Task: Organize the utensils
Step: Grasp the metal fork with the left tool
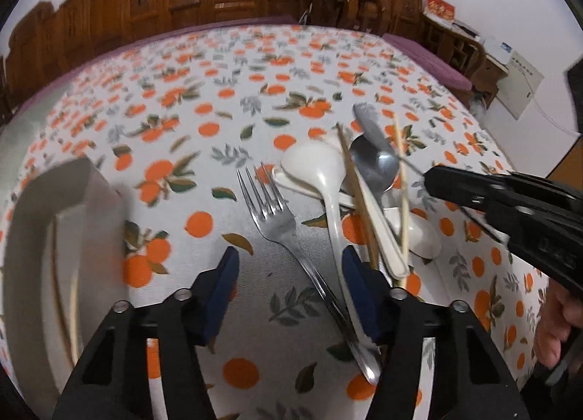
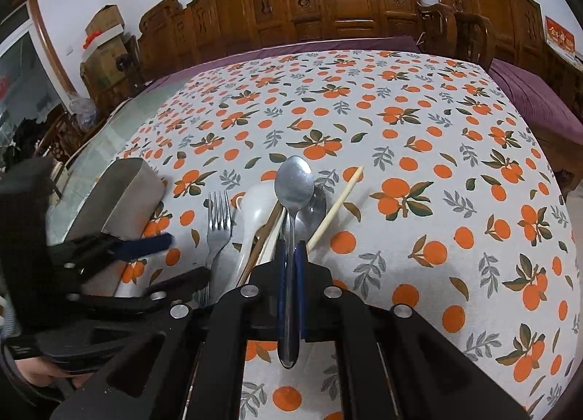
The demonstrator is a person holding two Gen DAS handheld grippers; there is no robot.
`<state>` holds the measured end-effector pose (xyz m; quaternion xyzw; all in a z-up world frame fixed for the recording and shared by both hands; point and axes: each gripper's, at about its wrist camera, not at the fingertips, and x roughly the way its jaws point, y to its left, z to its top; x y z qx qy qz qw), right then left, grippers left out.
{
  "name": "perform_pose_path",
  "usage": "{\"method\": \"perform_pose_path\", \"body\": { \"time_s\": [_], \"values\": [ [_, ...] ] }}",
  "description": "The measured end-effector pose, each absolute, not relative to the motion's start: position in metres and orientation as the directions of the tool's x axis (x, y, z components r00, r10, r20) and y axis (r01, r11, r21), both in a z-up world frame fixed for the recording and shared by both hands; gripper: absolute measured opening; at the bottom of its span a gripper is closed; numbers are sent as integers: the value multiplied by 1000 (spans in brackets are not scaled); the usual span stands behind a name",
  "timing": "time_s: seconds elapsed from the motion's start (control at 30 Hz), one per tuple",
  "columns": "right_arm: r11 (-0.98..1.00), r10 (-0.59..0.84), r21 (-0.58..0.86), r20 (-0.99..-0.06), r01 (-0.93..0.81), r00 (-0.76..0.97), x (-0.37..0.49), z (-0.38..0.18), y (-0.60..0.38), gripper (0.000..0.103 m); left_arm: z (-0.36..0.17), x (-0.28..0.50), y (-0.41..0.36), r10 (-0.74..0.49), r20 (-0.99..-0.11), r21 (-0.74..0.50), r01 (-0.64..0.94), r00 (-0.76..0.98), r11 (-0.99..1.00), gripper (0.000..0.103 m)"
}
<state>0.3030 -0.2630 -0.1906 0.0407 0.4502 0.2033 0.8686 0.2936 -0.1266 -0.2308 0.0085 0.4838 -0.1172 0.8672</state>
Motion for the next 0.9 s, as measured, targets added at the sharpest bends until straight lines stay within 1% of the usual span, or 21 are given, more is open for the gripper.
{"method": "perform_pose_path", "body": {
  "time_s": [0.07, 0.13, 0.2, 0.27, 0.33, 0.4, 0.67, 0.9],
  "values": [
    [912, 392, 254, -767, -321, 508, 303, -191, -261, 7, -238, 298, -128, -177, -853, -92, 192, 492, 977, 46],
    [911, 394, 252, -769, -327, 503, 303, -192, -258, 7, -238, 297, -131, -155, -851, -68, 188, 502, 980, 45],
    [908, 397, 252, -768, -333, 502, 302, -191, -256, 7, -238, 296, -137, -133, -849, -29, 205, 512, 978, 29],
    [907, 400, 253, -768, -336, 501, 302, -190, -254, 7, -238, 293, -138, -144, -845, -31, 223, 515, 974, 16],
    [906, 401, 251, -769, -342, 498, 302, -190, -251, 7, -237, 293, -134, -147, -847, -37, 220, 510, 975, 12],
    [904, 403, 249, -770, -348, 495, 301, -191, -248, 7, -236, 293, -128, -162, -849, -56, 219, 503, 974, 6],
    [897, 410, 242, -766, -369, 496, 298, -187, -233, 7, -222, 283, -105, -154, -832, -42, 217, 532, 975, 6],
    [886, 424, 230, -752, -402, 505, 287, -177, -221, 7, -199, 269, -94, -161, -806, -33, 228, 569, 973, 6]
  ]
}}
